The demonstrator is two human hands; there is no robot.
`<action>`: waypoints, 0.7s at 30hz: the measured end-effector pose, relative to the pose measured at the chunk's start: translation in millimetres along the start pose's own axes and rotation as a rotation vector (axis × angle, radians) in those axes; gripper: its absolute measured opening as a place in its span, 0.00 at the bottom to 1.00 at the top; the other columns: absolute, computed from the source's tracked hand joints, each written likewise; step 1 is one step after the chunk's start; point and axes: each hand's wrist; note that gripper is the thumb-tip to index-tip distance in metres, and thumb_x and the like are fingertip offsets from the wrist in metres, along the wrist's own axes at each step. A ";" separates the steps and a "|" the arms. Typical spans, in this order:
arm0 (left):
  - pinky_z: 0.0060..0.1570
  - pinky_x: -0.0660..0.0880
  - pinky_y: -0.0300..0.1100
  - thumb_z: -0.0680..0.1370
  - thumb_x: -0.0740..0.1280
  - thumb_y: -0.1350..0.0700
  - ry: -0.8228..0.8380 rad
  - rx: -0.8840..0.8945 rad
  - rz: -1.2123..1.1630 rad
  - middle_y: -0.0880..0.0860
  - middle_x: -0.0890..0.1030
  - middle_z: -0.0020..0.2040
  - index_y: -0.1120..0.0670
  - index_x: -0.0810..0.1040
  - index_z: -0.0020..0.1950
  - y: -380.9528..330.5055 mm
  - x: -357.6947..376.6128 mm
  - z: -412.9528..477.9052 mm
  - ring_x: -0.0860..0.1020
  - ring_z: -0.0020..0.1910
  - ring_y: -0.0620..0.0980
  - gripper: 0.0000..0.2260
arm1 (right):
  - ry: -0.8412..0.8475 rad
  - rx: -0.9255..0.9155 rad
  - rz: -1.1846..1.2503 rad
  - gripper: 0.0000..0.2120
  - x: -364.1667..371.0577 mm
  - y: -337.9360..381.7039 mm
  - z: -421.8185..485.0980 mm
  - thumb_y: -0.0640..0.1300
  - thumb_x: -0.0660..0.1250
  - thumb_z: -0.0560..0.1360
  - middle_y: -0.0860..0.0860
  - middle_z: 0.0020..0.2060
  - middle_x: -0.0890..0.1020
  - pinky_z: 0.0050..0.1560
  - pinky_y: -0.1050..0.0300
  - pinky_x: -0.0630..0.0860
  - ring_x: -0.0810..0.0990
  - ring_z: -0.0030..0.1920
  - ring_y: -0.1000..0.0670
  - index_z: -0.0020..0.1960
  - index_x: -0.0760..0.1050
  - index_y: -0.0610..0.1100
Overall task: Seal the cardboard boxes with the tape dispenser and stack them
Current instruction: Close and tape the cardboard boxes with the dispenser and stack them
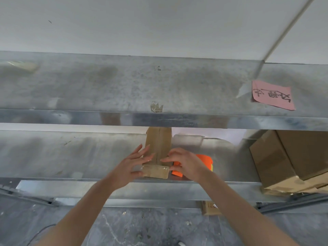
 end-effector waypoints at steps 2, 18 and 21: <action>0.72 0.49 0.29 0.74 0.71 0.62 0.083 0.017 0.036 0.37 0.55 0.75 0.29 0.63 0.68 13.3 -10.7 -1.6 0.46 0.76 0.36 0.35 | -0.006 0.039 0.028 0.16 5.1 1.8 2.6 0.41 0.73 0.73 0.53 0.60 0.75 0.62 0.60 0.72 0.76 0.58 0.54 0.59 0.81 0.53; 0.61 0.68 0.27 0.72 0.74 0.62 -0.282 -0.131 -0.276 0.22 0.71 0.56 0.40 0.81 0.54 8.2 19.4 0.2 0.74 0.60 0.32 0.18 | -0.345 0.194 0.270 0.12 52.5 -2.3 -4.0 0.43 0.78 0.68 0.65 0.59 0.70 0.60 0.59 0.75 0.76 0.57 0.61 0.49 0.84 0.56; 0.61 0.71 0.31 0.73 0.72 0.64 -0.377 -0.117 -0.261 0.34 0.74 0.61 0.50 0.83 0.56 4.4 29.7 -1.8 0.75 0.60 0.33 0.15 | -0.380 0.213 0.248 0.10 58.7 3.1 -6.0 0.46 0.76 0.70 0.65 0.60 0.70 0.55 0.57 0.78 0.76 0.55 0.60 0.50 0.84 0.55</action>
Point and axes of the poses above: each hand's wrist, its own z-axis towards the middle knuckle, its own x-axis out of the palm, y = z × x
